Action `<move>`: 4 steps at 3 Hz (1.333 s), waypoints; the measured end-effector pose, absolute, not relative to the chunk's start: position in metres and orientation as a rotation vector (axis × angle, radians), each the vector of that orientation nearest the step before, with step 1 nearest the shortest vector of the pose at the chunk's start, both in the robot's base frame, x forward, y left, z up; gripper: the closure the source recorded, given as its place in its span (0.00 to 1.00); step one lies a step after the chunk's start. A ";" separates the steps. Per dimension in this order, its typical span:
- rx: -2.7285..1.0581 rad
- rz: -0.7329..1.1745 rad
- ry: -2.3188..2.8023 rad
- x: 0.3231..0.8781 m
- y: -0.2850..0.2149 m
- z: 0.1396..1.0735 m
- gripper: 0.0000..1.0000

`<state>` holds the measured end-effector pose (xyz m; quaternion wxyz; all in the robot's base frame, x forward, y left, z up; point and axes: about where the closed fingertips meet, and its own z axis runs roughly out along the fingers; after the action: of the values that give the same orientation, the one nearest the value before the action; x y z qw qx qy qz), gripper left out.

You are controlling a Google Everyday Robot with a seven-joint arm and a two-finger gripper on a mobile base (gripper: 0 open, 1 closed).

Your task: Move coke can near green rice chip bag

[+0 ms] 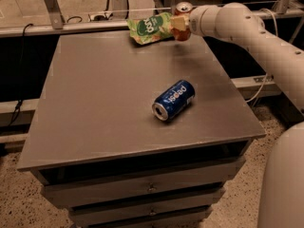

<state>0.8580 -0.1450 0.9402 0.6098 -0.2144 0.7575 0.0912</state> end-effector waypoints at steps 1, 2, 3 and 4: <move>-0.460 0.252 1.747 0.867 -0.144 0.929 0.82; -0.440 0.266 1.752 0.871 -0.145 0.924 0.60; -0.427 0.278 1.763 0.872 -0.144 0.918 0.36; -0.419 0.291 1.773 0.873 -0.142 0.912 0.13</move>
Offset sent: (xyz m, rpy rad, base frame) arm 0.0163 -0.0066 -0.0189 0.0893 0.0204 -0.0219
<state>0.8728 -0.1419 0.9116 0.6040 -0.1810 0.7659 0.1256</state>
